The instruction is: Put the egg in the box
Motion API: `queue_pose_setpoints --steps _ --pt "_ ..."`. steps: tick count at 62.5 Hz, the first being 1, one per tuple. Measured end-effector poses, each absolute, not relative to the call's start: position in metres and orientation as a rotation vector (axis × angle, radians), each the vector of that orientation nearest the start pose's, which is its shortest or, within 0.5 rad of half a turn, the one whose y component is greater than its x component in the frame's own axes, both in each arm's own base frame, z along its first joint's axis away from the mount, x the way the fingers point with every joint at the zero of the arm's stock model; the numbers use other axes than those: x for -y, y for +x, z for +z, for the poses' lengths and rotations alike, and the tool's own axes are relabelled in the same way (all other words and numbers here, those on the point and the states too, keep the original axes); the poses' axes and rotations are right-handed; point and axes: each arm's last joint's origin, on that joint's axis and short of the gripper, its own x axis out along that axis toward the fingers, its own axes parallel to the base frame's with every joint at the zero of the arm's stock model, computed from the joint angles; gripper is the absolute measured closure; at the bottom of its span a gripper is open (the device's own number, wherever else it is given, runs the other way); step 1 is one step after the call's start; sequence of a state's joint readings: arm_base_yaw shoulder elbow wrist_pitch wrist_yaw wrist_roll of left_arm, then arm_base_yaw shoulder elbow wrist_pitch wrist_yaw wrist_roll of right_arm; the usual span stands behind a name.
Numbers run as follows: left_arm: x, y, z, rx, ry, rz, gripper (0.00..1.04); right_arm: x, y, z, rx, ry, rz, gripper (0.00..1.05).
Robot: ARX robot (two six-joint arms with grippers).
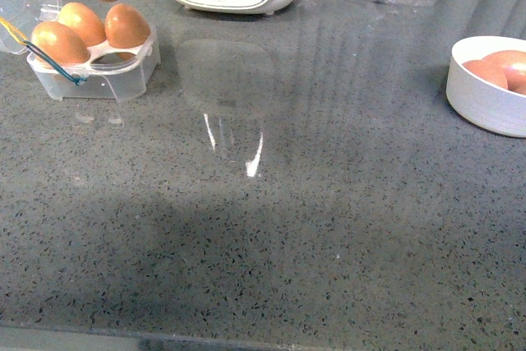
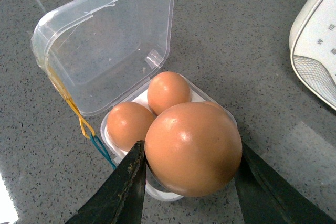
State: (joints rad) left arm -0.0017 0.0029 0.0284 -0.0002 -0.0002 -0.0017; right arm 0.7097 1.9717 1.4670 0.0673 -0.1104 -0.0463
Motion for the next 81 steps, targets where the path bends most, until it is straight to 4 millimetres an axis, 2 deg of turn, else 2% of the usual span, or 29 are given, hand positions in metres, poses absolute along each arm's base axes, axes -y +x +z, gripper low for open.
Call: queue_pose_setpoints --steps 26,43,61,65,75,81 --pt "0.0 0.096 0.173 0.025 -0.002 -0.002 0.07 -0.306 0.347 0.215 -0.494 -0.144 0.81 0.64" --pt "0.0 0.096 0.173 0.025 -0.002 -0.002 0.07 -0.307 0.345 0.213 -0.517 -0.149 0.825 0.63" --pt "0.0 0.096 0.173 0.025 -0.002 -0.002 0.07 -0.307 0.344 0.214 -0.517 -0.149 0.833 0.21" --pt "0.0 0.096 0.173 0.025 -0.002 -0.002 0.07 -0.304 0.341 0.219 -0.505 -0.145 0.837 0.06" --pt "0.0 0.096 0.173 0.025 -0.002 -0.002 0.07 -0.285 0.336 0.241 -0.451 -0.125 0.819 0.07" --pt "0.0 0.096 0.173 0.025 -0.002 -0.002 0.07 -0.267 0.333 0.256 -0.413 -0.113 0.771 0.07"
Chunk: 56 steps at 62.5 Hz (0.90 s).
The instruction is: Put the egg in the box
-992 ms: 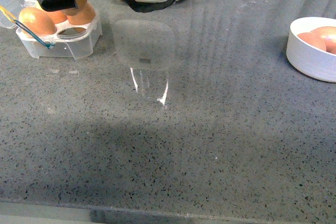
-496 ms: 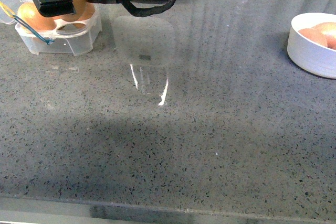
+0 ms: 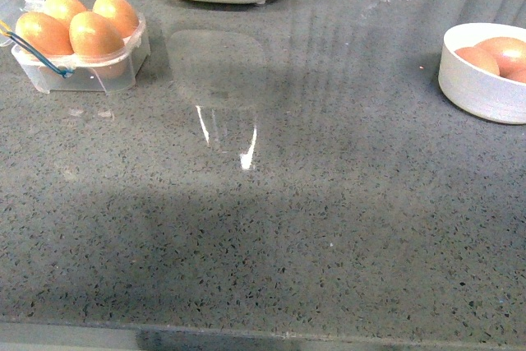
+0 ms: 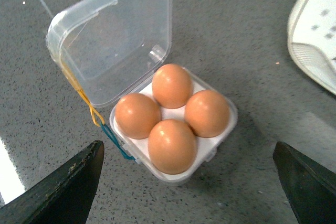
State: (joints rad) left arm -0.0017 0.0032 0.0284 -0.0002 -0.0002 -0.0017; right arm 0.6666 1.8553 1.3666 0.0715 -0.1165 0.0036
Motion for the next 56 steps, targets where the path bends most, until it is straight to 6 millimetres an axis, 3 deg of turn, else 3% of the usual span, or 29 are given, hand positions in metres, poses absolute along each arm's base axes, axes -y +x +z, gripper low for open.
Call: queue_pose_setpoints --steps 8,20,31,41,47,56 --pt "0.0 0.096 0.173 0.025 -0.002 -0.002 0.07 -0.234 0.333 0.269 -0.389 -0.096 0.632 0.07" --pt "0.0 0.096 0.173 0.025 -0.002 -0.002 0.07 -0.169 0.325 0.294 -0.342 0.031 0.375 0.07" --pt "0.0 0.096 0.173 0.025 -0.002 -0.002 0.07 -0.123 0.292 0.346 -0.126 0.093 0.161 0.07" --pt "0.0 0.096 0.173 0.025 -0.002 -0.002 0.07 -0.102 0.249 0.387 0.048 0.091 0.066 0.11" --pt "0.0 0.096 0.173 0.025 -0.002 0.002 0.07 -0.082 0.221 0.363 0.035 0.037 0.026 0.33" --pt "0.0 0.096 0.173 0.025 -0.002 0.0 0.07 -0.059 0.203 0.318 0.02 0.016 0.013 0.57"
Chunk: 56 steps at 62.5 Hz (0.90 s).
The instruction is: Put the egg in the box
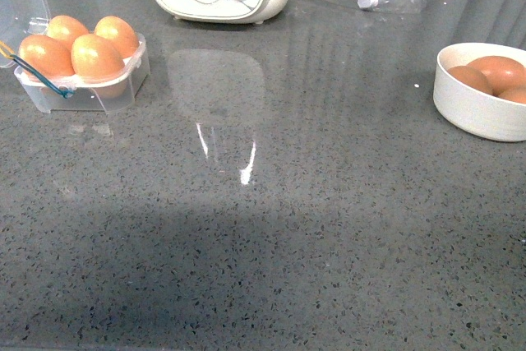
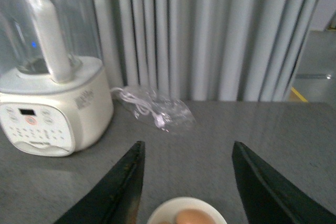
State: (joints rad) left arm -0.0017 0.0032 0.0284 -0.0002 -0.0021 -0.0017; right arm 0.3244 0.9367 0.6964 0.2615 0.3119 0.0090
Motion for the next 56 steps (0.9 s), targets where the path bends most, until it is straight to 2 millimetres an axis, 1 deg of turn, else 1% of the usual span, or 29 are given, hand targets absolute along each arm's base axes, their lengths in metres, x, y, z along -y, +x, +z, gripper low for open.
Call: queue_pose_setpoints --steps 1,3,10,12,13,14,16,21,30,40,43,47,56 --pt "0.0 0.096 0.173 0.025 -0.002 0.0 0.07 -0.057 0.202 0.315 0.018 0.014 0.008 0.59" --pt "0.0 0.096 0.173 0.025 -0.002 0.0 0.07 -0.051 0.197 0.3 0.006 0.008 0.003 0.67" --pt "0.0 0.096 0.173 0.025 -0.002 0.0 0.07 -0.041 0.186 0.278 0.002 0.005 0.008 0.84" --pt "0.0 0.096 0.173 0.025 -0.002 0.0 0.07 -0.038 0.183 0.272 0.003 0.004 0.013 0.89" --pt "0.0 0.096 0.173 0.025 -0.002 0.0 0.07 -0.036 0.18 0.267 0.003 0.004 0.017 0.93" --pt "0.0 0.096 0.173 0.025 -0.002 0.0 0.07 -0.036 0.179 0.266 0.002 0.004 0.018 0.94" --pt "0.0 0.096 0.173 0.025 -0.002 0.0 0.07 -0.032 0.175 0.257 -0.001 0.002 0.014 1.02" --pt "0.0 0.096 0.173 0.025 -0.002 0.0 0.07 -0.024 0.165 0.238 -0.008 -0.001 0.004 1.02" --pt "0.0 0.096 0.173 0.025 -0.002 -0.001 0.07 -0.016 0.153 0.218 -0.009 -0.001 0.008 1.02" --pt "0.0 0.096 0.173 0.025 -0.002 -0.001 0.07 -0.011 0.144 0.205 -0.008 0.0 0.006 1.02" --pt "0.0 0.096 0.173 0.025 -0.002 -0.001 0.07 -0.007 0.141 0.202 -0.007 0.0 0.029 1.02" --pt "0.0 0.096 0.173 0.025 -0.002 -0.001 0.07 -0.002 0.138 0.198 -0.005 0.0 0.013 1.02" --pt "0.0 0.096 0.173 0.025 -0.002 -0.002 0.07 0.0 0.132 0.191 -0.006 0.0 0.0 1.02"
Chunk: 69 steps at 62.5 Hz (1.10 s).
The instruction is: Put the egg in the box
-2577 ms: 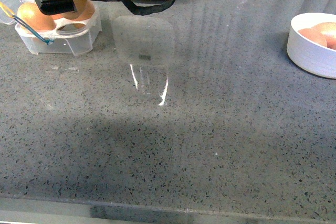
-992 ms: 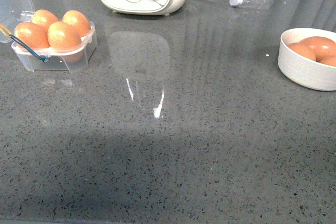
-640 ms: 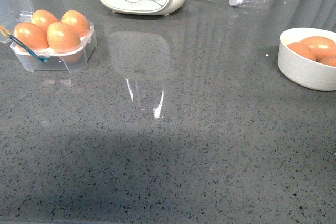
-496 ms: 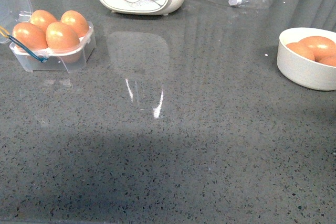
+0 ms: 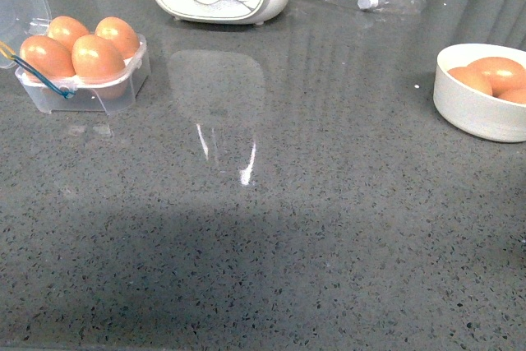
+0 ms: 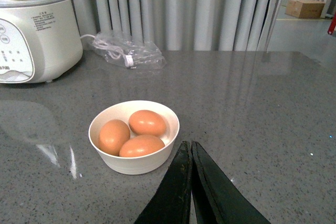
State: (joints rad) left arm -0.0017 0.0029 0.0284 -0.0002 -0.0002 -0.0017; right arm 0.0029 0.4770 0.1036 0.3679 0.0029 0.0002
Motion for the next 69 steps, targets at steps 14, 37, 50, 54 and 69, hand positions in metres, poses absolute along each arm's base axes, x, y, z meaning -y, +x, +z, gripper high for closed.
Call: queue_pose_setpoints --steps 14,37,50,54,69 --pt "0.0 0.096 0.173 0.025 -0.002 -0.002 0.07 0.0 0.123 0.181 -0.003 0.0 0.001 1.02" --pt "0.0 0.096 0.173 0.025 -0.002 -0.001 0.07 0.0 0.114 0.168 0.004 0.0 0.001 1.02" --pt "0.0 0.096 0.173 0.025 -0.002 -0.002 0.07 0.0 0.11 0.168 0.009 0.0 0.001 1.02" --pt "0.0 0.096 0.173 0.025 -0.002 -0.002 0.07 0.0 0.109 0.168 0.009 0.0 0.001 1.02" --pt "0.0 0.096 0.173 0.025 -0.002 -0.001 0.07 0.0 0.098 0.166 0.005 0.0 0.002 1.02"
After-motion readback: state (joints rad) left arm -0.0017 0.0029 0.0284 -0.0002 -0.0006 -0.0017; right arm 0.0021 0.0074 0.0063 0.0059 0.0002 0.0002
